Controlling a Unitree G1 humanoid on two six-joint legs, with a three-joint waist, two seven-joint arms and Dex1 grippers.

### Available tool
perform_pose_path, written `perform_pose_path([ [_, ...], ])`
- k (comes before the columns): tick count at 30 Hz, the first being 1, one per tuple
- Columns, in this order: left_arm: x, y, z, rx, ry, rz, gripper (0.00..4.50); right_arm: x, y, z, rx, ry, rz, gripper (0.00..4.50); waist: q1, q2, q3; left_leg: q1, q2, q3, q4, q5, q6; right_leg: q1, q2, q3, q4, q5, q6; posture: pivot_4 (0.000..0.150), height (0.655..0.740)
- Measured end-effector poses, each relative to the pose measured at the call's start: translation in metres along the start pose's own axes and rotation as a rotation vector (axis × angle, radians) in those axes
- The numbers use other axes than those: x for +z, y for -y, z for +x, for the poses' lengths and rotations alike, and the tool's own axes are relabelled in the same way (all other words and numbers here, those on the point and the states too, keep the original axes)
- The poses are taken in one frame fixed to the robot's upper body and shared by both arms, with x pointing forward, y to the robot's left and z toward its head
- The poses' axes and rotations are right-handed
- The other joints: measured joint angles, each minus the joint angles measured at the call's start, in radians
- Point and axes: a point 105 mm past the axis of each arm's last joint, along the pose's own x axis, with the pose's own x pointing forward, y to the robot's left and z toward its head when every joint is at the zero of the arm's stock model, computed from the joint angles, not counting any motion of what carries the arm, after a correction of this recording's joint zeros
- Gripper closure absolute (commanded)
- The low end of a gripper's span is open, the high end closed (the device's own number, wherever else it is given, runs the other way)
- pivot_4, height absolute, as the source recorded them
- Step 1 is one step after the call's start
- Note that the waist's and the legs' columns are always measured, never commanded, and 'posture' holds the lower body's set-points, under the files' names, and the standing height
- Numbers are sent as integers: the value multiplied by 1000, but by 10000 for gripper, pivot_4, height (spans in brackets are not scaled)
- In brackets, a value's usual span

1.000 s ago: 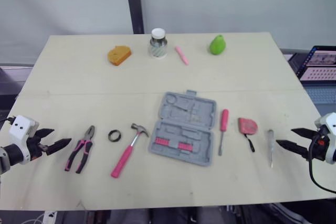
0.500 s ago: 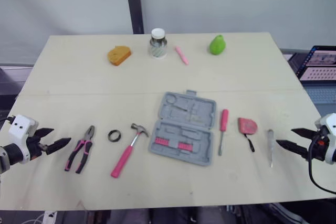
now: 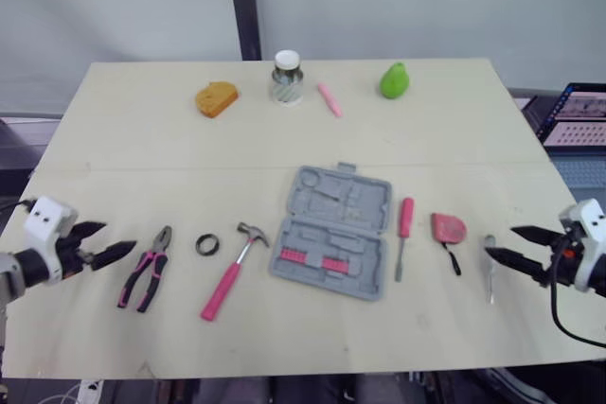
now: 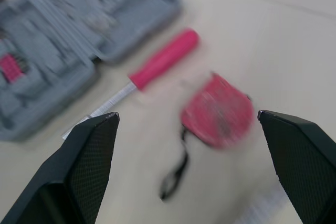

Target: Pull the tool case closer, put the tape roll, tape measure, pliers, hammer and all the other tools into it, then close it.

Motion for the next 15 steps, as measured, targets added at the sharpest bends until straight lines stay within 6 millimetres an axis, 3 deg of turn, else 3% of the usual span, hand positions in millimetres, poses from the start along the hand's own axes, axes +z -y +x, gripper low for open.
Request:
perform_pose_path([
  [2,24,31,33,-153,41,59,6135,13,-21,18,32,15,-35,0,9,0,0,0,0,0,0,0,0,0,0,0,0,0,0,1500,7400],
  [3,26,34,35,-165,44,63,10134,14,-23,20,35,15,-38,2545,11,0,0,0,0,0,0,0,0,0,0,0,0,0,0,1500,7400],
  [4,29,51,49,-243,44,81,13570,15,-37,30,71,9,-49,5222,10,-1,0,-1,0,0,-1,-1,-1,-2,1,0,0,0,0,1500,7400],
  [7,60,82,89,-392,106,149,27510,0,-53,55,59,-67,-45,18820,21,-1,0,-4,0,0,2,-1,-1,-3,1,-1,0,0,0,1500,7400],
  [10,71,107,111,-493,117,213,42934,-8,-64,68,60,-103,-57,33953,16,-1,0,-5,-1,2,2,-1,1,-5,1,0,0,0,0,1500,7400],
  [12,67,112,121,-517,91,223,45000,-11,-61,70,22,-128,-71,44695,12,-1,0,-6,-1,2,2,-1,1,-6,1,0,0,0,0,1500,7400],
  [15,60,119,134,-550,48,268,45000,-19,-60,73,-3,-159,-83,44695,10,-2,0,-6,-1,2,1,-1,1,-6,1,0,0,0,0,1500,7400],
])
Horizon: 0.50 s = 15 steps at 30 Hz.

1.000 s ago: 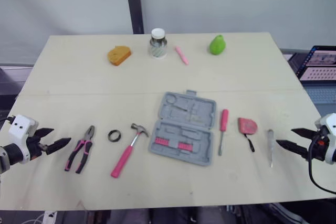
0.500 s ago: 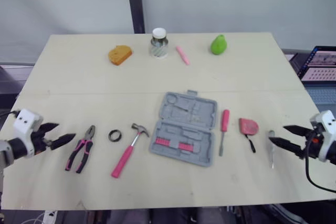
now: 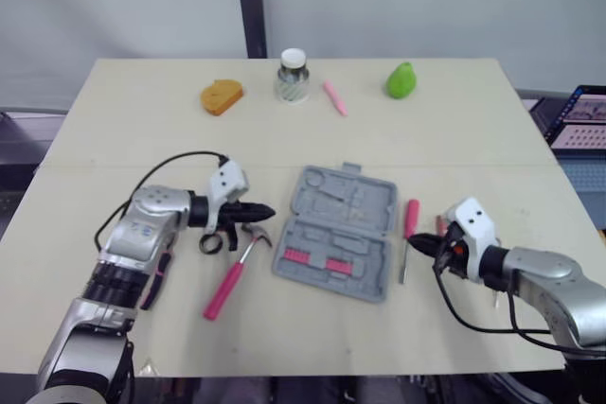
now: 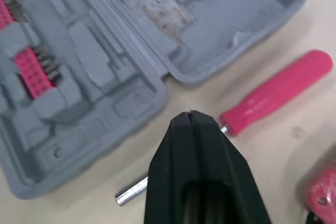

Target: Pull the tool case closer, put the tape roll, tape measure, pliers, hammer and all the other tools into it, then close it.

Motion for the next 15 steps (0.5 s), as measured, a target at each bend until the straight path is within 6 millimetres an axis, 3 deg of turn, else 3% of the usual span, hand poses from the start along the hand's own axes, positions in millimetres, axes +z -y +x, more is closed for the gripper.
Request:
perform_pose_path([
  [5,-6,-4,15,-11,-31,26,45000,-9,-2,8,-21,-25,6,44695,0,0,0,-1,0,0,1,0,0,0,0,0,0,0,0,1500,7400],
  [15,-12,-21,41,43,-57,67,45000,-8,2,23,-51,-18,4,44695,0,-1,0,-2,0,0,3,0,1,0,0,0,0,0,0,1500,7400],
])
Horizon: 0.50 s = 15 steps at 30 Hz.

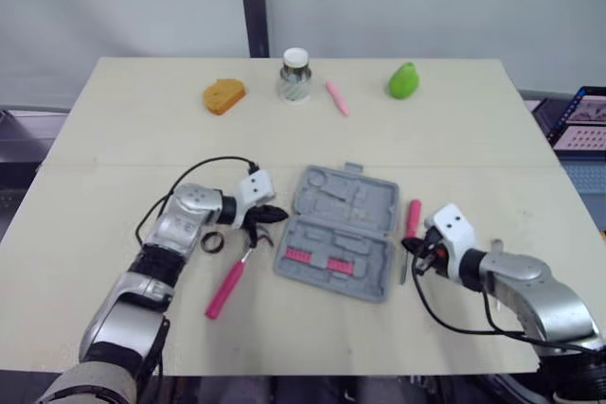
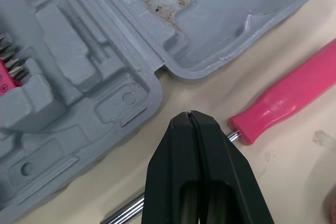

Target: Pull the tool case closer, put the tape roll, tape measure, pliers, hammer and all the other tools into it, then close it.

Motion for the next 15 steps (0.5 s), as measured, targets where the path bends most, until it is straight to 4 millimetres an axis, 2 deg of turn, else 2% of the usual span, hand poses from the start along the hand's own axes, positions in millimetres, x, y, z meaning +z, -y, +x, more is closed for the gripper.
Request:
perform_pose_path([
  [6,1,0,16,6,14,6,45000,0,1,11,-2,-8,-4,44695,0,0,0,0,0,0,0,0,0,-1,0,0,1,0,0,1500,7400],
  [11,0,2,18,-2,8,19,45000,-1,3,14,-8,-6,-3,44695,-2,0,0,-1,0,0,0,0,0,-1,0,0,1,0,0,1500,7400],
  [15,-2,4,17,-16,2,19,45000,0,-2,20,13,-2,-3,44695,-3,0,0,-1,0,0,0,0,0,-1,0,0,1,0,0,1500,7400],
])
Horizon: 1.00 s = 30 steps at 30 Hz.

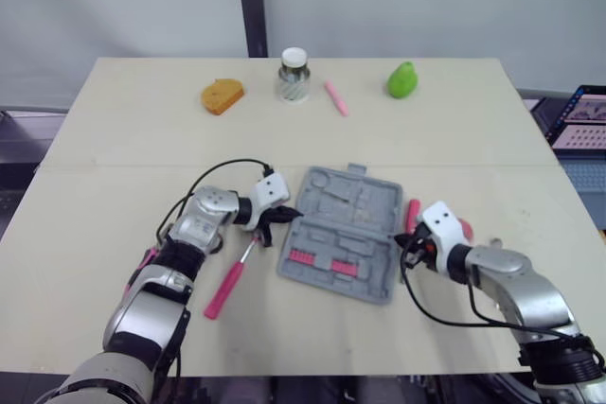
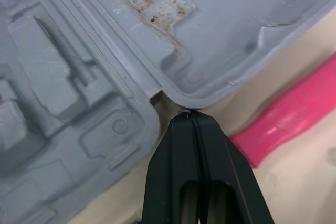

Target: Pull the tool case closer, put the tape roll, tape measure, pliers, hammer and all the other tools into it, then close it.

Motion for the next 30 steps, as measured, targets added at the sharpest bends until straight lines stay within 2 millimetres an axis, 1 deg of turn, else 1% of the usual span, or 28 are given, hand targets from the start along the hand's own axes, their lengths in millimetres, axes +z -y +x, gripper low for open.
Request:
perform_pose_path([
  [6,-12,11,-6,-39,-23,-23,45000,0,-5,2,36,-1,-5,44695,-2,0,0,0,0,0,0,0,0,0,0,0,1,0,0,1500,7400],
  [9,-18,22,-16,-76,-42,-28,45000,-1,-14,0,91,-6,-16,44695,-2,0,0,0,0,0,0,0,0,-1,0,0,2,0,0,1500,7400],
  [12,-18,29,-24,-98,-61,-28,45000,-2,-22,-3,128,-9,-26,44695,0,0,0,0,0,0,0,0,0,-1,0,0,2,0,0,1500,7400],
  [17,-17,49,-41,-134,-82,-32,45000,-4,-35,-11,184,-30,-44,44695,-1,0,0,0,0,0,0,0,0,-2,0,1,2,0,0,1500,7400],
  [23,-23,73,-56,-167,-135,-59,45000,-6,-51,-20,241,-50,-49,44695,4,0,0,-2,0,-1,2,0,0,-2,0,1,2,0,0,1500,7400],
  [27,-26,82,-60,-176,-153,-67,45000,-9,-58,-25,262,-69,-44,44695,4,0,0,-5,0,-1,4,0,0,-4,0,1,2,0,0,1500,7400],
  [30,-29,92,-60,-192,-162,-82,45000,-15,-64,-31,289,-96,-36,44695,4,0,0,-7,1,-2,6,-1,1,-5,0,0,3,0,0,1500,7400],
])
